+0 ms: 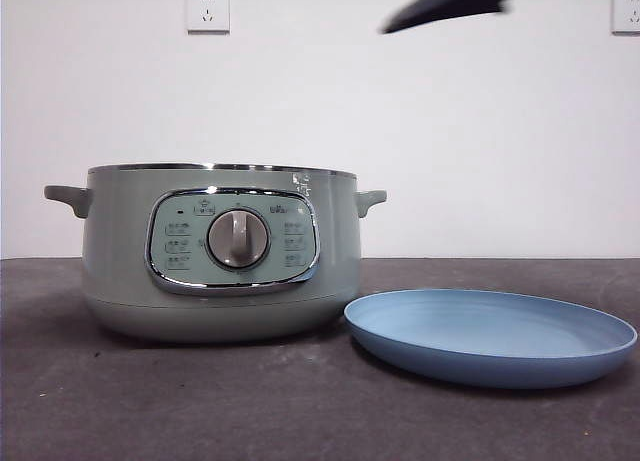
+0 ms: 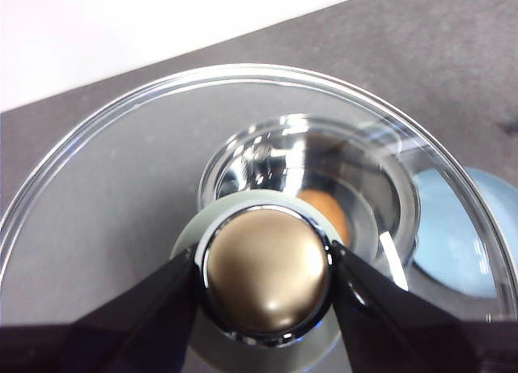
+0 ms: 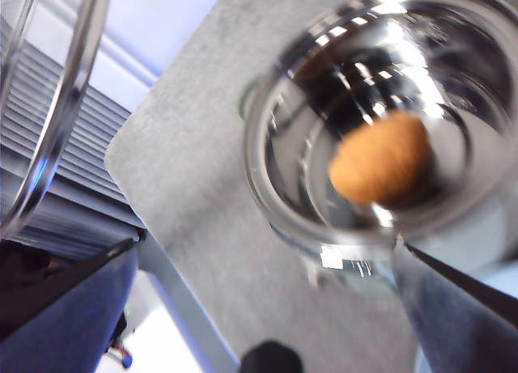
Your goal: Take the potato out from the steamer,put the potato on the plate,close the lid
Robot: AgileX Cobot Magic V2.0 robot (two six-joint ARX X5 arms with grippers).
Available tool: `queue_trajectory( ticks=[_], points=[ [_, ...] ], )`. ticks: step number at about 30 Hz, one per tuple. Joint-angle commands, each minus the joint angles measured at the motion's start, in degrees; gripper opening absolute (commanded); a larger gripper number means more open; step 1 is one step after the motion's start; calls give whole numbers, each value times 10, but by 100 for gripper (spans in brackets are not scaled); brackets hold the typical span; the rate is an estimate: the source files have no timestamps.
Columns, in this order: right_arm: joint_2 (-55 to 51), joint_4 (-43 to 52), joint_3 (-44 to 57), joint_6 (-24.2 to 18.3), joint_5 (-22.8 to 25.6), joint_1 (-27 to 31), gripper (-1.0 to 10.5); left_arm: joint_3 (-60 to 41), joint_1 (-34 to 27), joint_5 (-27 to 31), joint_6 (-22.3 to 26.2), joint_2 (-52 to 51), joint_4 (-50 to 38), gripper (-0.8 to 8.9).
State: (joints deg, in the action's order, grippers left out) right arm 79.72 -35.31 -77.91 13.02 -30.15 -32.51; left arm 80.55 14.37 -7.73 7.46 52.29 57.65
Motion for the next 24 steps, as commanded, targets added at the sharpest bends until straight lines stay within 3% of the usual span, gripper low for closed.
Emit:
queue_trajectory(
  ticks=[1, 10, 17, 24],
  points=[
    [72, -12, -71, 4, 29, -22, 627, 3, -7, 18, 3, -31, 5, -9],
    [279, -70, -271, -10, 141, -81, 626, 3, -9, 37, -2, -105, 72, -8],
    [363, -69, -289, -38, 238, -105, 626, 3, -9, 37, -4, -121, 86, -8],
    [404, -67, -289, -55, 287, -116, 626, 3, -9, 32, -3, -121, 90, -9]
  ],
)
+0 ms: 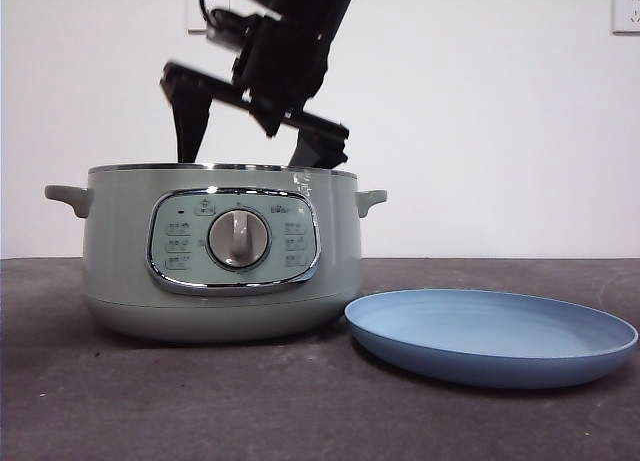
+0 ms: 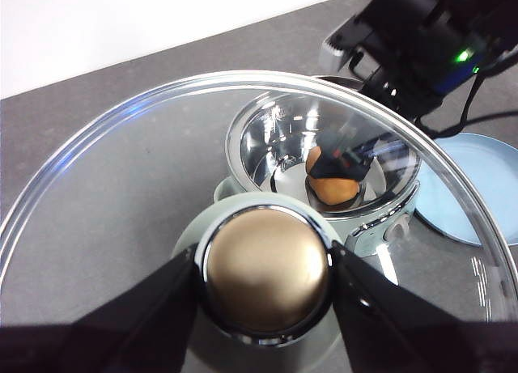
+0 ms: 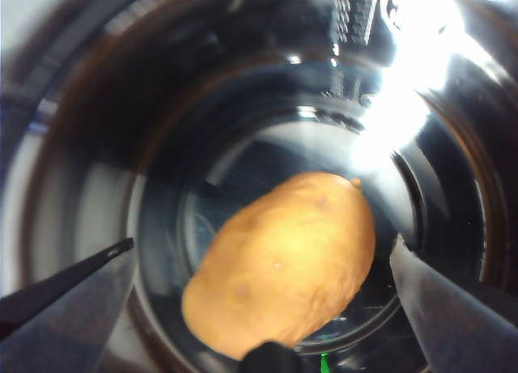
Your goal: Take the potato out from the steamer,put the potato on the plate,close the lid
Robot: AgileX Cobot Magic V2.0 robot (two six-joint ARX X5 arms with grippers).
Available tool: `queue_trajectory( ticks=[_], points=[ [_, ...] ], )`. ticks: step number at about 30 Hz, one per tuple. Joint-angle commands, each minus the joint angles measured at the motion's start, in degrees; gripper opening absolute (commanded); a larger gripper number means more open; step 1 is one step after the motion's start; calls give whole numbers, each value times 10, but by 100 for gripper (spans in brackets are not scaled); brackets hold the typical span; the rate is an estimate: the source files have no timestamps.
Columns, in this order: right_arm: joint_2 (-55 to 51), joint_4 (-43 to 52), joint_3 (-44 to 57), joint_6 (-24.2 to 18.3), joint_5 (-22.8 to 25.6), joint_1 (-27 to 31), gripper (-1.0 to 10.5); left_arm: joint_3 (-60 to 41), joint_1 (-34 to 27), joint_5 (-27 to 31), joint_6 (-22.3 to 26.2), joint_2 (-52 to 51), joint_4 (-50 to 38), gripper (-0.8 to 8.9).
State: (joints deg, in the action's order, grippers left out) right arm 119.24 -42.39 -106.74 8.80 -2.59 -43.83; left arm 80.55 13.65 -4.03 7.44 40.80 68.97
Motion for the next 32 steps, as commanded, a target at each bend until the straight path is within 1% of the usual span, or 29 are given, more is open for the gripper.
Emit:
queue_trajectory(
  ticks=[1, 3, 14, 15, 20, 22, 24, 32],
  points=[
    [13, 6, 0, -15, 22, -7, 626, 3, -2, -5, -3, -6, -21, -8],
    [20, 8, 0, -19, 30, -9, 626, 3, -2, -5, -3, -6, -17, -9],
    [46, 4, 0, -18, 32, -9, 624, 3, -2, -6, -3, -6, -11, -8],
    [46, 3, 0, -18, 32, -9, 597, 3, -2, -6, -3, -6, -11, -9],
    [46, -9, 0, -19, 30, -9, 301, 3, -2, -7, -3, -6, -11, -8],
    [46, -10, 0, -19, 30, -9, 161, 3, -2, -7, -2, -6, -11, -9],
    [46, -9, 0, -27, 29, -9, -19, 3, -2, -7, -2, -6, -11, -8],
    [37, 6, -2, -30, 30, -9, -12, 3, -2, -7, -1, -6, -12, -9]
  ],
)
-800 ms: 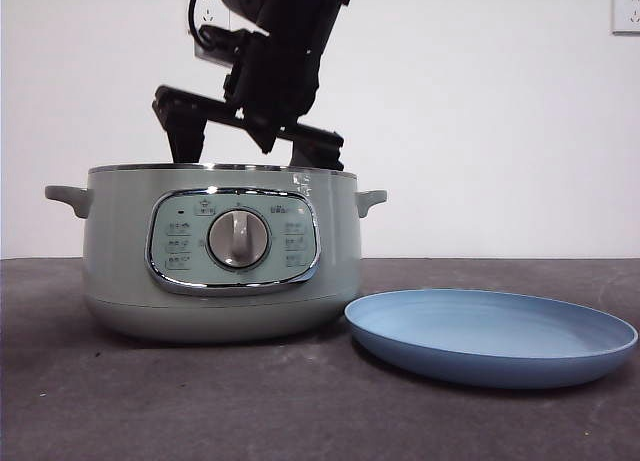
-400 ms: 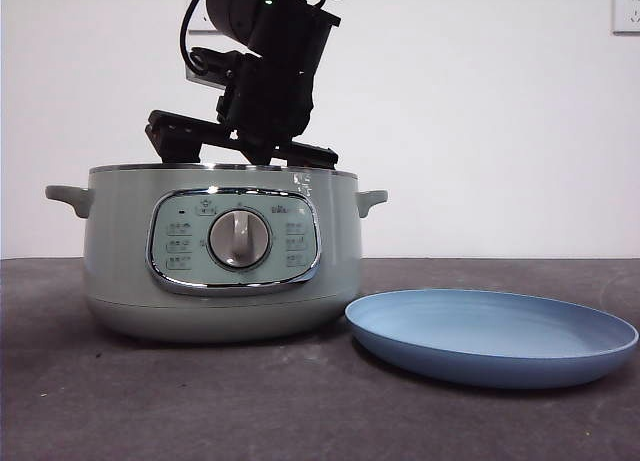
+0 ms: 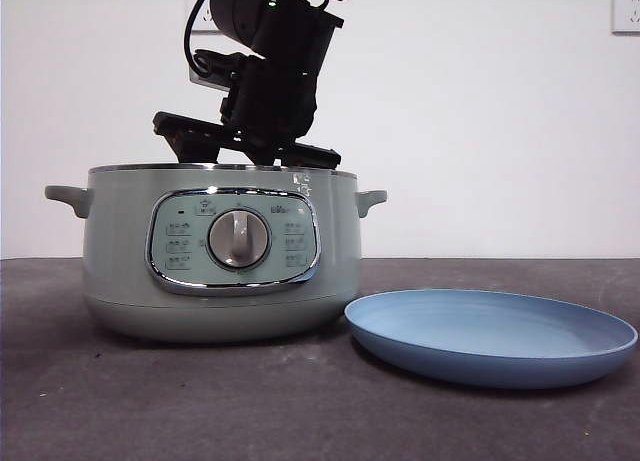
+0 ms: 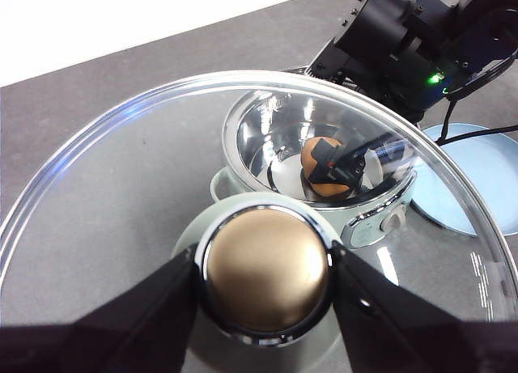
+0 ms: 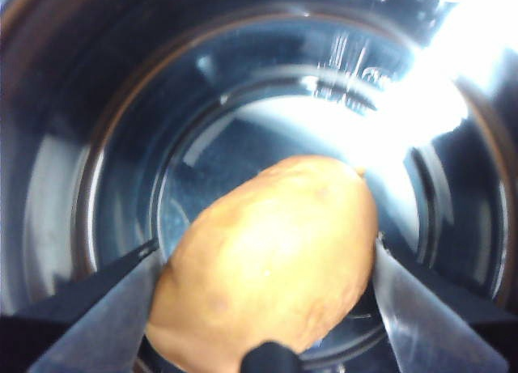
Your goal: Take the potato out from the steamer,put the potato on the plate,close the lid
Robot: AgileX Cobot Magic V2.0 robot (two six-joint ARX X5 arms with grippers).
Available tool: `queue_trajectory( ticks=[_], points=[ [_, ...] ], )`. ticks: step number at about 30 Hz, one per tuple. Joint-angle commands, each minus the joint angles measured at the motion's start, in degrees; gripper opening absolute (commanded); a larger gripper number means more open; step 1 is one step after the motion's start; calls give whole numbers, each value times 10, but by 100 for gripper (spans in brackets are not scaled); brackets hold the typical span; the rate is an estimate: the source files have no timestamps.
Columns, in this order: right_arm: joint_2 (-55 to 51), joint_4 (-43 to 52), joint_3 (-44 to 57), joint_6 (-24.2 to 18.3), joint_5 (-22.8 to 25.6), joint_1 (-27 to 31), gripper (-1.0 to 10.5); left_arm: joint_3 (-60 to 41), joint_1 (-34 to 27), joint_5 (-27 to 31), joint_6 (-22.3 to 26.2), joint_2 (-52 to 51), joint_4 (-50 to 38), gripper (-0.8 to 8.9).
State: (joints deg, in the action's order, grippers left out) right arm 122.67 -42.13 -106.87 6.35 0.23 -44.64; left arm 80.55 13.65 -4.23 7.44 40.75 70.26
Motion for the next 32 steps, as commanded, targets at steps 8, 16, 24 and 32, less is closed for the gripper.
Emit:
queue_trajectory(
  ticks=[8, 16, 24, 32],
  points=[
    [-80, -10, -1, -25, 3, -1, -12, 3, -2, -6, 1, -6, -34, -9],
    [-204, -91, -1, -47, 45, 19, -12, 3, -2, -20, 1, -5, -56, -8],
    [-285, -184, 17, -61, 47, 59, -13, 3, -2, -47, 1, 1, -71, -9],
    [-373, -139, 175, -63, 42, 112, -13, 3, -2, -68, 1, 20, -72, -9]
  ],
)
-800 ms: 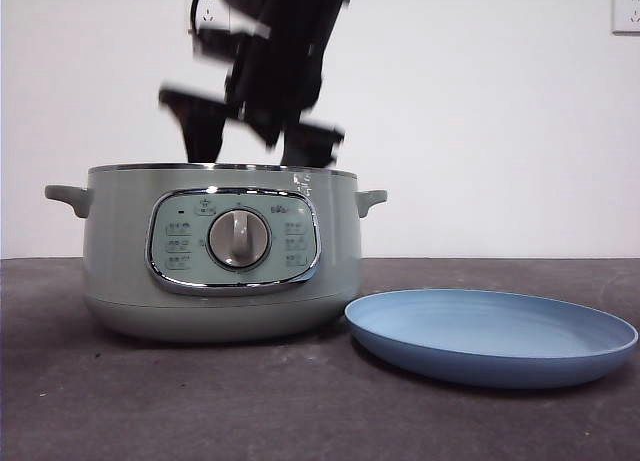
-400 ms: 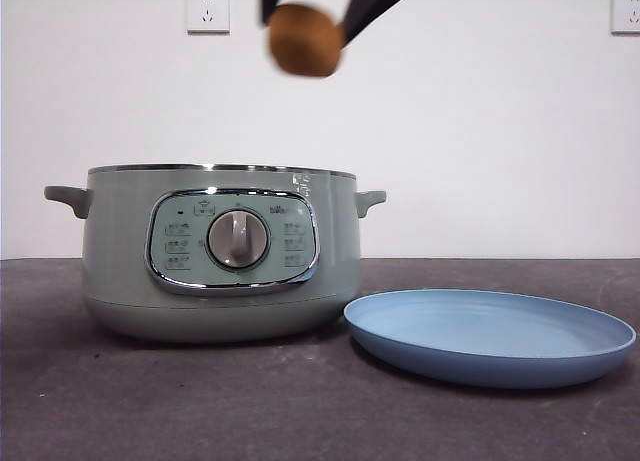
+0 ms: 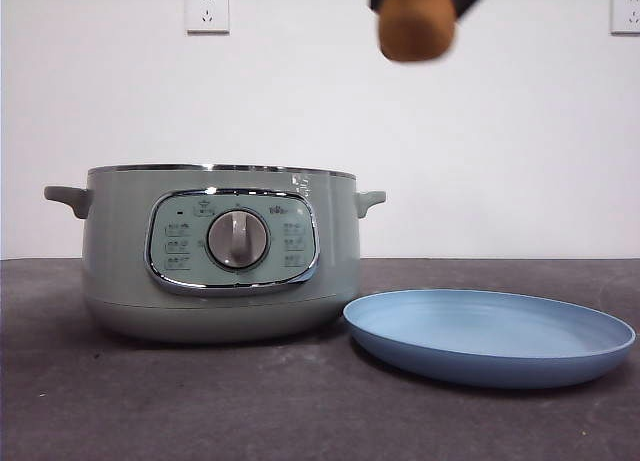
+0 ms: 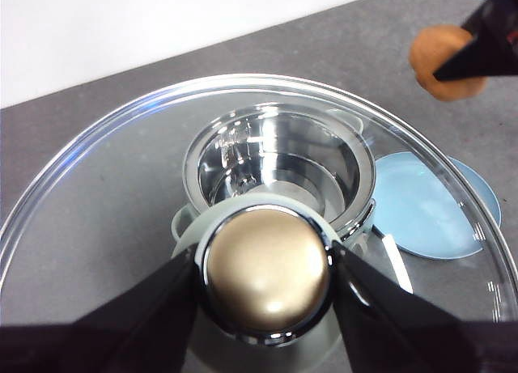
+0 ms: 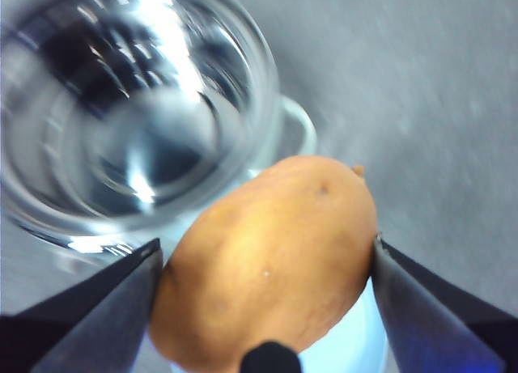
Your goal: Take the potato out from the steamer,put the potato on the plate,close the lid
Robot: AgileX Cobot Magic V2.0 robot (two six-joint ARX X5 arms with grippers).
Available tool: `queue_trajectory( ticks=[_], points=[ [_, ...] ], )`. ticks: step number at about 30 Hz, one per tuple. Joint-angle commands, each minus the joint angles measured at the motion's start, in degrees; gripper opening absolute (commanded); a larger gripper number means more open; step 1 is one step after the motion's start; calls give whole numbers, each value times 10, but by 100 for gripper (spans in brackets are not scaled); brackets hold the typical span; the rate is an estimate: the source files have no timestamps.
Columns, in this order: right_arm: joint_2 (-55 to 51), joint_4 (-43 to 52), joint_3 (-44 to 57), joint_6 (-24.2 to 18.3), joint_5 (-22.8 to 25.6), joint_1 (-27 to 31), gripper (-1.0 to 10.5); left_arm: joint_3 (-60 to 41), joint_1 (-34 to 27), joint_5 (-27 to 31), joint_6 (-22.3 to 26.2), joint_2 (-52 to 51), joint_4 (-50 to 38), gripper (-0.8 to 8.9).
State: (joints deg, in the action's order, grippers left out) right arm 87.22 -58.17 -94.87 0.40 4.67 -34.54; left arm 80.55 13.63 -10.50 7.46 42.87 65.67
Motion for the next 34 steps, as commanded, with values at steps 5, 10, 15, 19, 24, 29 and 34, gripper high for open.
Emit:
queue_trajectory(
  ticks=[5, 10, 15, 19, 24, 29, 34],
  points=[
    [-85, 105, 204, 1, -29, 42, -13, 3, -2, -5, 1, 9, -30, -8],
    [-105, 186, 326, 2, -84, 62, -13, 3, -2, -5, 1, 24, -40, -8],
    [-102, 304, 429, 17, -107, 65, -13, 3, -1, -5, 1, 39, -45, -9],
    [-89, 375, 475, 23, -107, 65, -13, 3, -1, -13, 1, 47, -49, -8],
    [-44, 420, 488, 21, -106, 65, -13, 3, -1, -36, 1, 65, -61, -8],
    [0, 427, 488, 21, -106, 65, -12, 3, -1, -50, 1, 80, -78, -9],
    [7, 427, 488, 21, -106, 65, 29, 3, -1, -56, 1, 102, -98, -9]
  ],
)
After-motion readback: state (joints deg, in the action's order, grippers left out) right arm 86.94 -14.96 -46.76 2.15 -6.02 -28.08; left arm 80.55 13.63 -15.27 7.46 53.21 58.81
